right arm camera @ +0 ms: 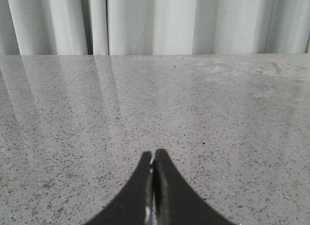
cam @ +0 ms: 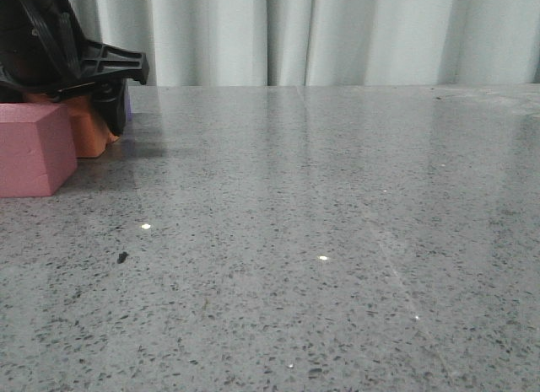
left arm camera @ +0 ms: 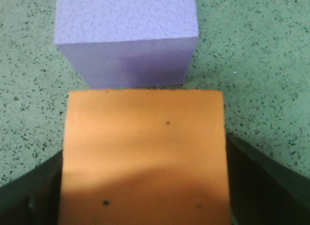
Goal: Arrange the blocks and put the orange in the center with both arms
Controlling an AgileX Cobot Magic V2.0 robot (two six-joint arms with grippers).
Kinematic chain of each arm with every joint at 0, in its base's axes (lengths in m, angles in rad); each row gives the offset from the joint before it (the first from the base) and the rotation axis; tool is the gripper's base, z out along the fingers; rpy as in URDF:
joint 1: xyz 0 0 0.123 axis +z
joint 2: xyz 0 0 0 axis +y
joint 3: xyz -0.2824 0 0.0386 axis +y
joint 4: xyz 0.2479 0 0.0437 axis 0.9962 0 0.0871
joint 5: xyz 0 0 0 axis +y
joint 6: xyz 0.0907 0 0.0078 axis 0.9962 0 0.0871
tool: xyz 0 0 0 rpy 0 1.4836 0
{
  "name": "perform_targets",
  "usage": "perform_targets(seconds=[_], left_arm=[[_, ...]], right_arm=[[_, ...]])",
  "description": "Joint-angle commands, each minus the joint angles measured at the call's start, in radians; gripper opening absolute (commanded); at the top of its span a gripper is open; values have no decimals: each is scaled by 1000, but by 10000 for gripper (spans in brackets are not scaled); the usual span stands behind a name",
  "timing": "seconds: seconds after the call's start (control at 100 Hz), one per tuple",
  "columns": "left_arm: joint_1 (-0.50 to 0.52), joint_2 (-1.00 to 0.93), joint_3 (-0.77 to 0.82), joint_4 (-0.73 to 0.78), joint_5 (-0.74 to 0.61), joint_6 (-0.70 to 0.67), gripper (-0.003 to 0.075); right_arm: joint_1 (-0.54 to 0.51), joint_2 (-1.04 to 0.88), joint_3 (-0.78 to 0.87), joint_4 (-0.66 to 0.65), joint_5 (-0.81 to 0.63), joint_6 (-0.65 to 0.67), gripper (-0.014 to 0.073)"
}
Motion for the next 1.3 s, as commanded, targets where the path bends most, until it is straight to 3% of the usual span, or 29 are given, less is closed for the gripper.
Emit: perform_targets(seconds=[0.0,0.5,0.83,0.97,1.04,1.2,1.29], left_arm=[[3,-45,-24,5,-37,7,550],[3,-161,-26,0,4,56,550],[3,-400,-26,-9,67,109,522],[3,-516,-26,-9,113,154,411],[3,-561,-26,-9,144,172,318],[3,-634,-26,-7,222,245,-14],[3,-663,-26,-3,222,260,-8]], right_arm=[[-2,-17,-14,1,-78,-8,-67],[-2,-17,-14,1,-78,-8,-67],[-2,-17,-14,1,-78,-8,-67],[-2,-17,-14,1,-78,-8,-67],[-2,-17,-14,1,-78,-8,-67],[-2,-17,-14,1,-78,-8,-67],[-2,-17,-14,1,-78,-8,-67]])
